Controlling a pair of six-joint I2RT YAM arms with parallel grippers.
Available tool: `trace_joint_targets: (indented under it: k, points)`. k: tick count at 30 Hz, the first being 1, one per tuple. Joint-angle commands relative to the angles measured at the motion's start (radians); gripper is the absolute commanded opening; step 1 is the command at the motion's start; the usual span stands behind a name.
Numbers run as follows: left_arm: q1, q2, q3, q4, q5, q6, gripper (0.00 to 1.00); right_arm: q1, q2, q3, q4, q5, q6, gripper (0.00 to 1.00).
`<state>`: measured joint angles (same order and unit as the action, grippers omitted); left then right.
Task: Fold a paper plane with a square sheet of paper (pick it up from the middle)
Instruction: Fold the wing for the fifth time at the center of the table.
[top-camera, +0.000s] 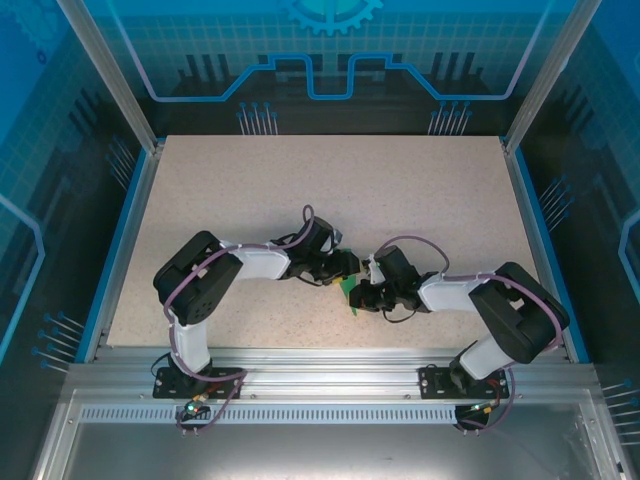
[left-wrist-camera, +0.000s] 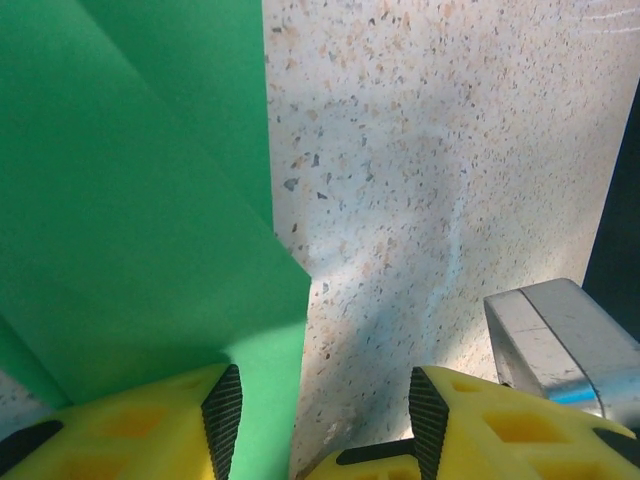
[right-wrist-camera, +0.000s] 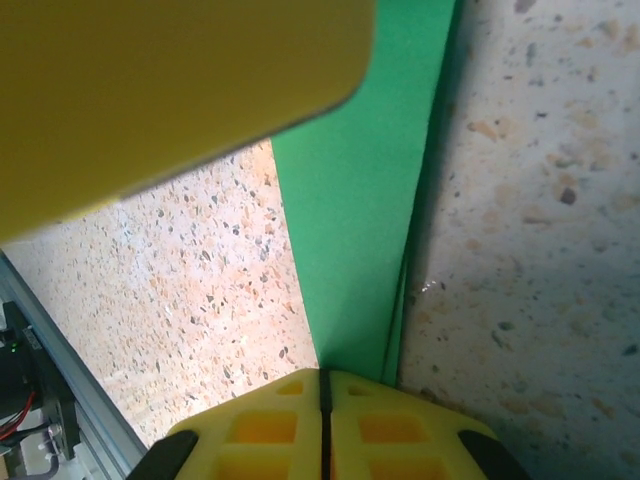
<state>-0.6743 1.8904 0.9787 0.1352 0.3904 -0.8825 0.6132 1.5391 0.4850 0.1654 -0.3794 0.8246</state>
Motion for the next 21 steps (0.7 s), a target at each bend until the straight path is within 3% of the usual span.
trace_joint_targets:
  k: [1,9,14,21]
  points:
    - [0.028,-0.002,0.034,-0.035,0.001,0.057,0.53,-0.008,0.073,-0.051,-0.143,0.059,-0.039,0.07]
    - [0.045,-0.124,0.054,-0.056,0.081,0.151,0.60,-0.015,0.085,-0.036,-0.145,0.057,-0.037,0.08]
    - [0.050,-0.207,0.011,-0.087,0.042,0.175,0.62,-0.015,0.090,-0.025,-0.147,0.056,-0.036,0.08]
    - [0.053,-0.162,-0.043,0.004,0.071,0.134,0.62,-0.015,0.095,-0.022,-0.145,0.051,-0.035,0.08]
